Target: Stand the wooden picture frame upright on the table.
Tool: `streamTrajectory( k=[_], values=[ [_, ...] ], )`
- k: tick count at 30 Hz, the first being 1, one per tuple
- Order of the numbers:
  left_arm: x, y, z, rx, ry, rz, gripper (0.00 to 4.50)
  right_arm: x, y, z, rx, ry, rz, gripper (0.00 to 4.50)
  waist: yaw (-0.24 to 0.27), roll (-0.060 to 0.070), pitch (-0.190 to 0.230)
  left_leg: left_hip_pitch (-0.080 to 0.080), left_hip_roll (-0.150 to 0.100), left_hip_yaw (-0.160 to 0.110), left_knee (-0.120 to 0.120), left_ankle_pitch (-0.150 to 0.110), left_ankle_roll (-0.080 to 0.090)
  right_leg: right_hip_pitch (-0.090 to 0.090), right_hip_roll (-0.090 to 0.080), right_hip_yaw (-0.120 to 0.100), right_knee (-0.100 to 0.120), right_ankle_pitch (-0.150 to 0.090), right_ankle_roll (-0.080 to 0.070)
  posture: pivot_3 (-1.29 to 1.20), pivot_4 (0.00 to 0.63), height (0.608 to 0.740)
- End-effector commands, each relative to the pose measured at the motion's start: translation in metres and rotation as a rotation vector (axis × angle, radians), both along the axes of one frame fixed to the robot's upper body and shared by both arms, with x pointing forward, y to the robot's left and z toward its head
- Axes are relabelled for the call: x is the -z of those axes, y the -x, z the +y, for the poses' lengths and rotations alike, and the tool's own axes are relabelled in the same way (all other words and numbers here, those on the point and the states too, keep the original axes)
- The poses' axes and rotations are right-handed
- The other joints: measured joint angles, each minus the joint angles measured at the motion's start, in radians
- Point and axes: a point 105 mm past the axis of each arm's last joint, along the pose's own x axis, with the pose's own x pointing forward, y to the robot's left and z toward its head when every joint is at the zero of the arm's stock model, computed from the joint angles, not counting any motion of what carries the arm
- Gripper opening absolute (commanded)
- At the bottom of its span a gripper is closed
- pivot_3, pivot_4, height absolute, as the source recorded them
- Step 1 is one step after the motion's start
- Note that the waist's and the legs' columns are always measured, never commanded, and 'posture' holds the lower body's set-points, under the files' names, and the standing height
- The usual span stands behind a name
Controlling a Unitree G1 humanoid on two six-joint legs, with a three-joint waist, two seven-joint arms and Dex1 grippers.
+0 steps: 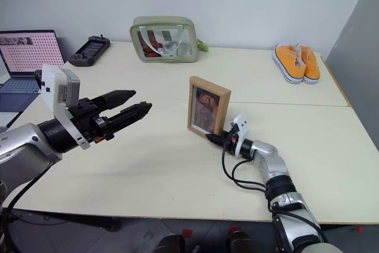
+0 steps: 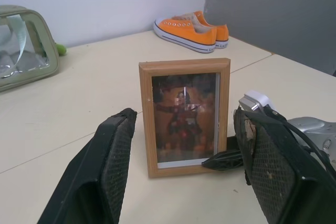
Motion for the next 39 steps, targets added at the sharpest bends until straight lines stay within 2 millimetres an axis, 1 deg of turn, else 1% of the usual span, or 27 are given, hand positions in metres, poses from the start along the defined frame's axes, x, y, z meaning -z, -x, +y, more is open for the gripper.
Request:
streamTrajectory(
  k=[1,5,6,7,8,9,10,11,13,16,20,23,27,30,34,37,39],
  values=[
    [-0.004,0.003,-0.003,0.023,-0.013,-0.014,3.19,-0.003,0.001,-0.001,0.0,-0.006,-0.007,1.3,0.0,0.0,0.0,0.0,0.0,0.0,0.0,0.0,0.0,0.0,0.0,0.0,0.0,0.0,0.0,0.0,0.15,0.74],
    [-0.001,0.004,-0.004,0.028,-0.016,-0.004,3.19,-0.005,0.001,-0.002,-0.004,-0.012,-0.002,1.3,0.0,0.0,0.0,0.0,0.0,0.0,0.0,0.0,0.0,0.0,0.0,0.0,0.0,0.0,0.0,0.0,0.15,0.74],
    [-0.001,0.004,-0.004,0.029,-0.017,-0.002,3.26,-0.005,0.001,-0.003,-0.003,-0.014,-0.001,1.99,0.0,0.0,0.0,0.0,0.0,0.0,0.0,0.0,0.0,0.0,0.0,0.0,0.0,0.0,0.0,0.0,0.15,0.74],
    [-0.001,0.004,-0.004,0.03,-0.018,-0.001,3.26,-0.006,0.001,-0.003,-0.003,-0.017,0.0,2.05,0.0,0.0,0.0,0.0,0.0,0.0,0.0,0.0,0.0,0.0,0.0,0.0,0.0,0.0,0.0,0.0,0.15,0.74],
    [-0.001,0.004,-0.004,0.031,-0.018,-0.001,3.26,-0.006,0.001,-0.003,-0.002,-0.018,0.0,2.29,0.0,0.0,0.0,0.0,0.0,0.0,0.0,0.0,0.0,0.0,0.0,0.0,0.0,0.0,0.0,0.0,0.15,0.74],
    [0.0,0.004,-0.004,0.031,-0.019,-0.001,3.26,-0.007,0.001,-0.003,-0.002,-0.019,0.0,2.44,0.0,0.0,0.0,0.0,0.0,0.0,0.0,0.0,0.0,0.0,0.0,0.0,0.0,0.0,0.0,0.0,0.15,0.74],
    [0.0,0.004,-0.004,0.031,-0.019,-0.001,3.26,-0.007,0.001,-0.003,-0.001,-0.019,0.0,2.79,0.0,0.0,0.0,0.0,0.0,0.0,0.0,0.0,0.0,0.0,0.0,0.0,0.0,0.0,0.0,0.0,0.15,0.74],
    [-0.001,0.004,-0.004,0.032,-0.02,-0.001,3.26,-0.007,0.002,-0.002,-0.001,-0.017,-0.004,2.92,0.0,0.0,0.0,0.0,0.0,0.0,0.0,0.0,0.0,0.0,0.0,0.0,-0.001,0.0,0.0,0.0,0.15,0.74],
    [0.0,0.003,-0.004,0.032,-0.02,-0.001,3.26,-0.008,0.002,-0.001,-0.001,-0.011,-0.011,3.45,0.0,0.0,0.0,0.0,0.0,0.0,0.0,0.0,0.0,0.0,0.0,0.0,-0.001,0.0,0.0,0.0,0.15,0.74],
    [0.001,0.003,-0.004,0.037,-0.026,0.0,3.26,-0.008,0.004,0.0,-0.001,0.004,-0.02,4.02,0.0,0.0,0.0,0.0,0.0,0.0,0.0,0.0,0.0,0.0,0.0,0.0,-0.001,0.0,0.0,0.0,0.15,0.74],
    [0.002,0.001,-0.003,0.034,-0.025,0.007,3.26,-0.009,0.006,0.0,-0.004,0.019,-0.041,4.02,0.0,0.0,0.0,0.0,0.0,0.0,-0.001,0.0,0.0,0.0,0.0,0.0,-0.001,0.0,0.0,0.0,0.15,0.74],
    [0.004,0.001,-0.004,0.041,-0.014,0.015,3.26,-0.01,0.008,-0.005,-0.003,0.056,-0.071,4.02,0.0,0.0,0.0,0.0,0.0,0.0,-0.001,0.0,0.0,0.0,0.0,0.0,-0.002,0.0,0.0,0.0,0.15,0.74],
    [0.013,0.002,-0.003,0.044,-0.012,0.042,3.26,-0.017,0.015,-0.024,0.017,0.178,-0.166,4.02,0.003,0.001,0.001,-0.001,0.0,0.0,-0.002,0.0,0.0,0.0,0.0,0.0,-0.004,0.0,0.0,0.0,0.15,0.74],
    [0.021,0.0,0.0,0.04,-0.019,0.059,3.26,-0.027,0.024,-0.039,0.029,0.244,-0.241,4.02,0.003,0.001,0.001,-0.001,0.0,0.001,-0.003,0.0,0.0,0.0,0.0,0.0,-0.005,0.0,0.0,0.0,0.15,0.74],
    [0.03,-0.002,0.003,0.048,-0.006,0.067,3.26,-0.042,0.047,-0.068,0.028,0.392,-0.336,4.02,0.005,0.002,0.001,0.0,0.0,0.001,-0.005,0.0,0.0,0.0,0.0,0.001,-0.006,0.0,0.0,0.0,0.15,0.74],
    [0.036,0.0,-0.001,0.091,-0.021,0.058,3.26,-0.061,0.066,-0.081,0.023,0.432,-0.358,4.02,0.009,0.002,0.002,0.0,0.0,0.002,-0.009,0.0,0.0,0.0,-0.001,0.001,-0.01,0.0,0.0,0.0,0.15,0.74],
    [0.038,0.001,-0.003,0.12,-0.03,0.053,3.26,-0.076,0.078,-0.084,0.004,0.447,-0.374,4.02,0.011,0.003,0.002,0.0,0.0,0.003,-0.009,0.0,0.0,0.0,-0.001,0.002,-0.011,0.0,0.0,0.0,0.15,0.74]
  ],
)
